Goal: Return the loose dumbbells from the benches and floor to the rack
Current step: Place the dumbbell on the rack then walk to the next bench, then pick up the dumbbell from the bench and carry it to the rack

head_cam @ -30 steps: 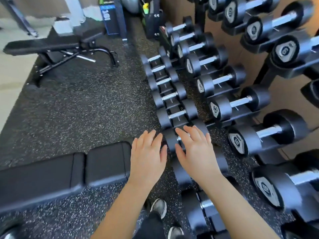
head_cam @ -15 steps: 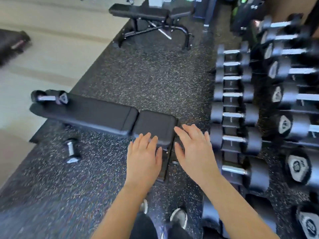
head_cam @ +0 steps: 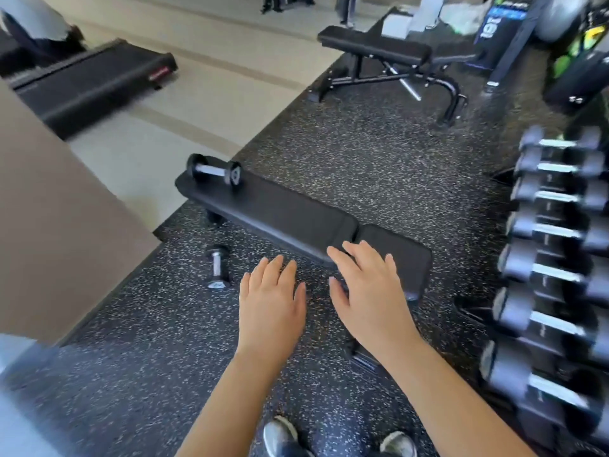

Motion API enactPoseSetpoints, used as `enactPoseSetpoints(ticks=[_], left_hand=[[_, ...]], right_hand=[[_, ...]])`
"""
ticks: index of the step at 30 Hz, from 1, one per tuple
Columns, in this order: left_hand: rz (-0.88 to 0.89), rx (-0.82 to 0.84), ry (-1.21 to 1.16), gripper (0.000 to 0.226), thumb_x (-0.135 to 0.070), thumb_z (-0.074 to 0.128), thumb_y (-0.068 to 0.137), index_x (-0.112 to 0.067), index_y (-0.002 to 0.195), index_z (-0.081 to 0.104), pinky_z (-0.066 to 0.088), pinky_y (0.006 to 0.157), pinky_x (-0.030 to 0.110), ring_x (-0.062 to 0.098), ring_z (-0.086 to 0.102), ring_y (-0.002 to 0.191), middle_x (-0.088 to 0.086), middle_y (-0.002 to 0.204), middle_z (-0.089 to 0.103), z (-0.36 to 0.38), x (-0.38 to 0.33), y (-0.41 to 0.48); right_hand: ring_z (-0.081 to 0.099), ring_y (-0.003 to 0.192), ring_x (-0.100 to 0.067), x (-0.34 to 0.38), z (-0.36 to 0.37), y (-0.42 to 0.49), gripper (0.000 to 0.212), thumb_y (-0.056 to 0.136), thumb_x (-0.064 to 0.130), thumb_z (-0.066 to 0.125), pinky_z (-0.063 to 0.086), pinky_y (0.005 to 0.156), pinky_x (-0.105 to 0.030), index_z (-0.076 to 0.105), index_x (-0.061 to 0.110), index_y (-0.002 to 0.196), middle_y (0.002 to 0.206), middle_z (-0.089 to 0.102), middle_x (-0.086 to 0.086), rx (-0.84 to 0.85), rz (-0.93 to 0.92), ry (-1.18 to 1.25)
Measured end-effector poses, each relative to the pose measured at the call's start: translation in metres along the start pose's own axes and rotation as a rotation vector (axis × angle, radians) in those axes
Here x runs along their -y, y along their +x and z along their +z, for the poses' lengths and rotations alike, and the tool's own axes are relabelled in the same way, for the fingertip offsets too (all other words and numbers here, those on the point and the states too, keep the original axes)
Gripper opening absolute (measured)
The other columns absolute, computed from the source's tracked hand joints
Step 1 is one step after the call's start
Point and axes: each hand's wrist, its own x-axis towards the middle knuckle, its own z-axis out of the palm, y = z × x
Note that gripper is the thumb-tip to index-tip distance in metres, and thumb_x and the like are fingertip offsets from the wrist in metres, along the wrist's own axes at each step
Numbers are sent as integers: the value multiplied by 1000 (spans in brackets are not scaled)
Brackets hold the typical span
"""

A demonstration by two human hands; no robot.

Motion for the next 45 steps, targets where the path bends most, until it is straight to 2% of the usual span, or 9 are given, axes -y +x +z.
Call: enactPoseSetpoints(ticks=[2, 5, 12, 29, 35, 45], left_hand=[[-44, -30, -2, 40, -24, 53, 89, -7, 125, 51, 26, 105, 50, 33, 39, 127, 14, 133, 51, -11, 24, 4], [-66, -74, -12, 38, -21, 57, 87, -5, 121, 54, 32, 102, 50, 35, 45, 123, 16, 128, 55, -20, 49, 9], [-205, -108, 1, 38, -21, 59, 85, -6, 120, 55, 33, 101, 52, 34, 46, 121, 15, 127, 55, -14, 90, 38], [-273, -194, 102, 39, -10, 71, 73, -2, 110, 60, 41, 90, 58, 38, 56, 109, 19, 116, 62, 12, 140, 257], [-341, -152, 97, 38, -10, 68, 75, -1, 111, 59, 41, 90, 59, 40, 55, 111, 21, 116, 61, 15, 189, 305], [-265, -133, 75, 40, -7, 71, 73, 0, 111, 59, 42, 89, 57, 39, 56, 110, 22, 117, 61, 4, 297, 406]], right_hand=[[40, 130, -32, 26, 15, 8, 40, 89, 20, 54, 29, 103, -59, 50, 16, 129, 131, 52, -9, 22, -38, 9], [41, 129, -32, 52, 30, 22, 40, 88, 19, 56, 30, 102, -59, 51, 16, 128, 129, 53, -9, 58, -77, 3], [51, 120, -35, 75, 61, 73, 40, 82, 13, 63, 36, 96, -62, 56, 13, 121, 120, 60, -12, 66, -142, 17], [41, 129, -31, 58, 107, 316, 43, 88, 18, 54, 28, 104, -59, 48, 15, 131, 132, 51, -11, 199, -268, 42], [43, 128, -31, 76, 139, 382, 44, 89, 18, 54, 28, 104, -59, 47, 15, 132, 131, 51, -12, 248, -281, 37], [51, 119, -35, 152, 204, 490, 42, 83, 15, 62, 35, 97, -62, 54, 11, 125, 122, 58, -16, 234, -307, 30]])
